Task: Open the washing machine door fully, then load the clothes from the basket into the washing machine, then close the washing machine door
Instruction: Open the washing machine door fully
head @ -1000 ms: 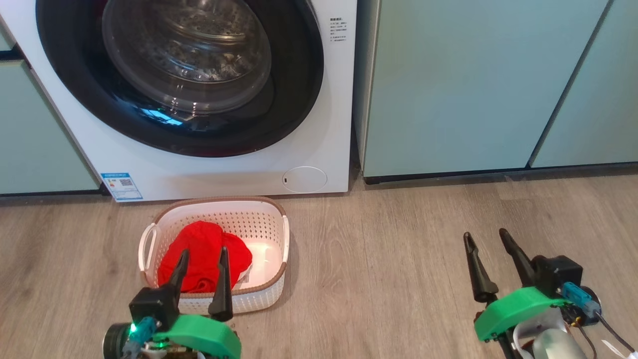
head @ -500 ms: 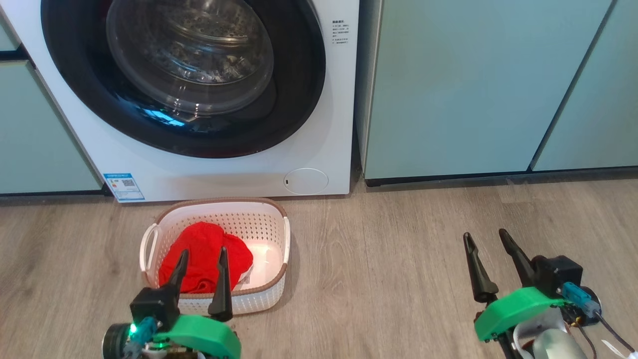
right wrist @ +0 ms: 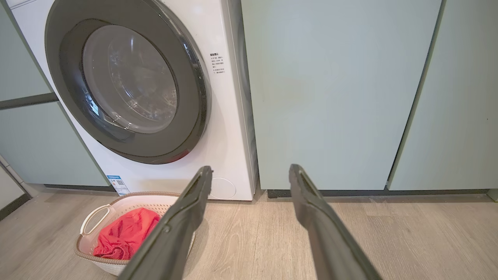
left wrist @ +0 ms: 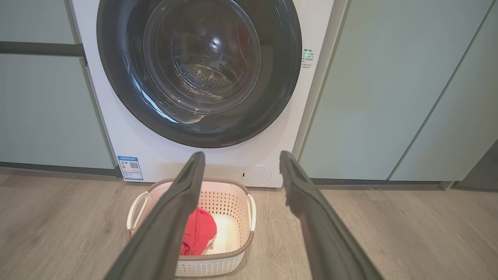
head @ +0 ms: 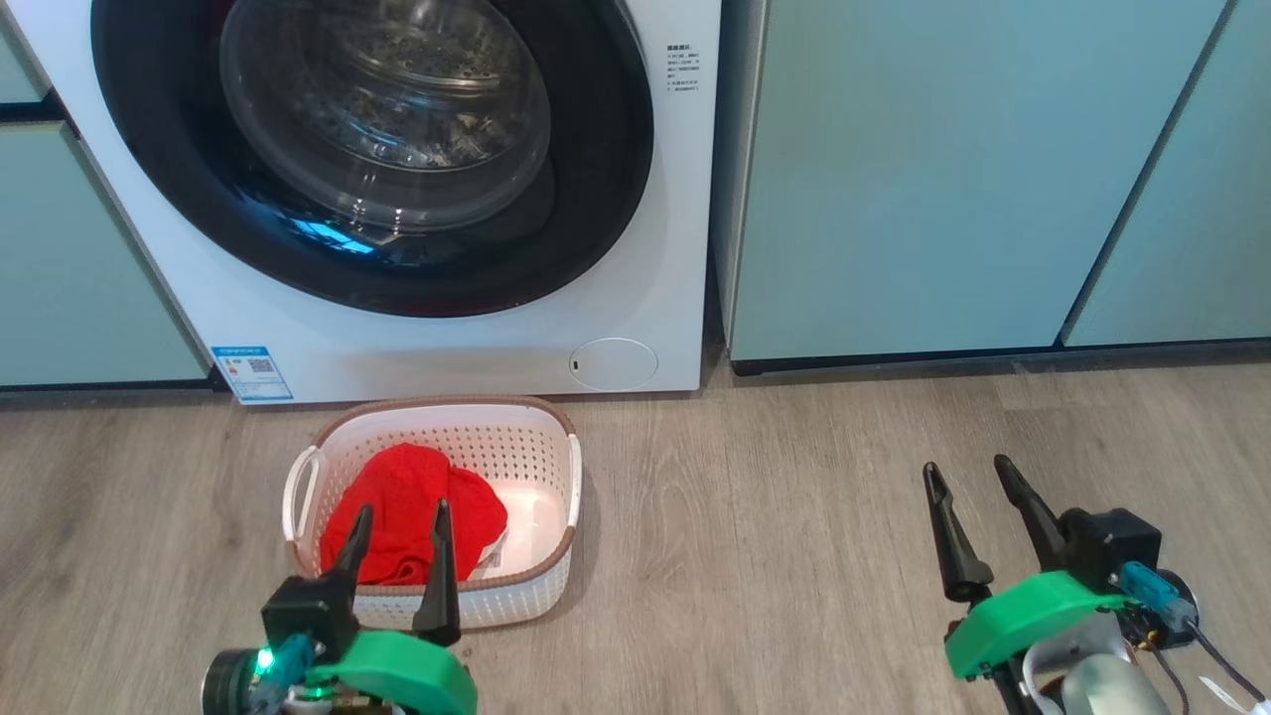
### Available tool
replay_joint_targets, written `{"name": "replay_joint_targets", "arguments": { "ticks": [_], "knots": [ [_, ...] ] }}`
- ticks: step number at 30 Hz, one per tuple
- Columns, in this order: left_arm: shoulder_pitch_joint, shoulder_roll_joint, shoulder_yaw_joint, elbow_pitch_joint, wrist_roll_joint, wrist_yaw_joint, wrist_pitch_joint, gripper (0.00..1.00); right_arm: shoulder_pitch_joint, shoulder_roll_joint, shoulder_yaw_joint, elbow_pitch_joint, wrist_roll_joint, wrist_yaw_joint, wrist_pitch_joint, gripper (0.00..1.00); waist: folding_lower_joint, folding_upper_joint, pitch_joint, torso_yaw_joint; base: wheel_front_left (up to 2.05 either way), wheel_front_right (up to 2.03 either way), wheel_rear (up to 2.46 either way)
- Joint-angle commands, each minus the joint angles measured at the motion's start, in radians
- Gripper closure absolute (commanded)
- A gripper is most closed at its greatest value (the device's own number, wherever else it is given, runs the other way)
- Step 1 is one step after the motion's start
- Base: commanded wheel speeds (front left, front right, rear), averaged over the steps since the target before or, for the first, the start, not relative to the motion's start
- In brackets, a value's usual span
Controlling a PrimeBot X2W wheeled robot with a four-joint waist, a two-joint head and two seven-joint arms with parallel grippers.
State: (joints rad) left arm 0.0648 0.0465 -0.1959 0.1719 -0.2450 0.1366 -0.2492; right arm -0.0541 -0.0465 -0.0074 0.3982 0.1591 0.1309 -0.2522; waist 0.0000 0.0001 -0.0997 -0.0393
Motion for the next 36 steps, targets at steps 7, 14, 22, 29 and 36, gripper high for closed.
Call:
{"name": "replay_joint_targets", "arguments": {
  "ticks": [7,14,22,29,36],
  "knots": [
    [-0.045,0.004,0.036,-0.028,0.008,0.002,-0.013,0.0,-0.048,-0.004,0.02,-0.039,-0.005,0.0,-0.01,0.0,0.0,-0.0001,-0.001,0.004,0.0,0.0,0.0],
    [-0.044,0.004,0.037,-0.03,0.007,0.003,-0.013,0.0,-0.046,-0.004,0.022,-0.045,0.002,0.0,-0.01,0.0,0.0,-0.0001,0.005,0.008,0.0,0.0,0.0],
    [-0.05,0.004,0.031,-0.047,0.009,-0.002,-0.013,0.0,-0.055,-0.004,0.045,-0.057,0.092,0.0,-0.009,1.0,0.0,-0.0001,0.051,0.031,0.0,0.0,0.0],
    [-0.069,0.004,0.022,-0.08,0.009,-0.004,-0.013,0.0,-0.155,-0.004,0.046,-0.054,0.244,0.0,0.003,1.0,0.0,-0.0001,0.147,0.062,0.0,0.0,0.0],
    [-0.185,0.004,-0.006,-0.122,0.009,-0.006,-0.013,0.0,-0.436,-0.02,0.037,-0.072,0.381,0.0,0.145,1.0,0.0,-0.0001,0.331,0.119,0.0,0.0,0.0]
  ]
}}
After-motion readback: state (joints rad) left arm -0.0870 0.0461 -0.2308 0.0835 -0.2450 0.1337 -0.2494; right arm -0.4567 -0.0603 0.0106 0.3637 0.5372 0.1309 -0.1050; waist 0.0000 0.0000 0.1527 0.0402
